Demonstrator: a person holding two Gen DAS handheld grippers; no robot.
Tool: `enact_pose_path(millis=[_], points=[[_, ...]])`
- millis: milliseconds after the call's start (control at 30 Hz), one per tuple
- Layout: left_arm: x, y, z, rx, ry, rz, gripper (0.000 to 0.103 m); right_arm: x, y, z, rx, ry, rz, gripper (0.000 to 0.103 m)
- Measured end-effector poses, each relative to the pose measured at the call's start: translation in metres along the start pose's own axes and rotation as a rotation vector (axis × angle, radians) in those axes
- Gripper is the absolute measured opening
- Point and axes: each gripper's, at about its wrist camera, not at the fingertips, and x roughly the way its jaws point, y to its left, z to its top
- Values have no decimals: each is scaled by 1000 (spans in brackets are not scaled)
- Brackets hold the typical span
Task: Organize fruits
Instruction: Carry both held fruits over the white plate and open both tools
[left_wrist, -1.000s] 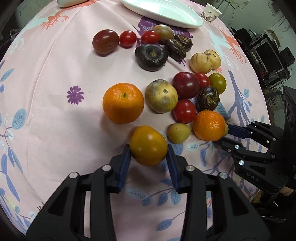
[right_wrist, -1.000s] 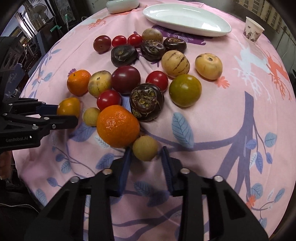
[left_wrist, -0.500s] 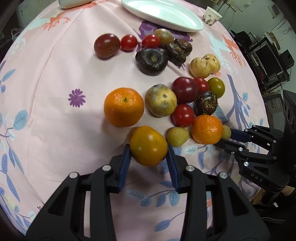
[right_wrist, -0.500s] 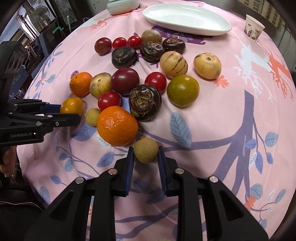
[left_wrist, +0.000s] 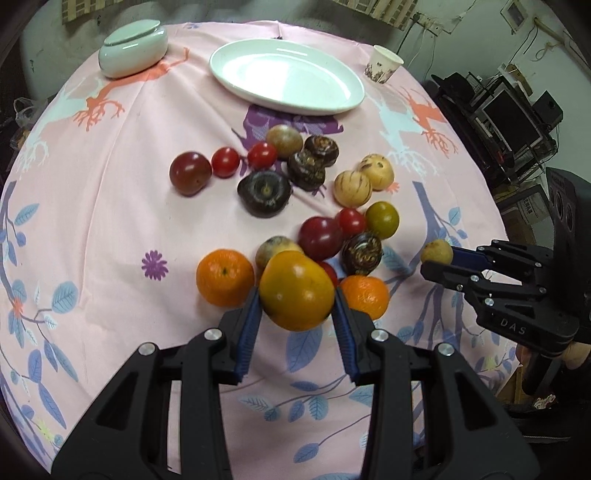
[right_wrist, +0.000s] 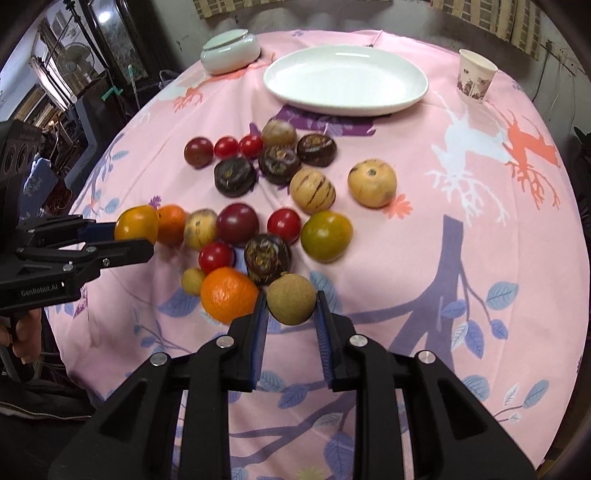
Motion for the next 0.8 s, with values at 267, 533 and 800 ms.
enact_pose_path(millis=[267,533,800], points=[[-12,-3,23,10,-44,-25,39,-4,-10,24,23,-37,22,25],[-18,0,76,26,-111,-45,39,-15,-28,80,47,-150,43,25],[14,4,157,44,-156,-42,39,5,-48,161,38,-214,26,26]])
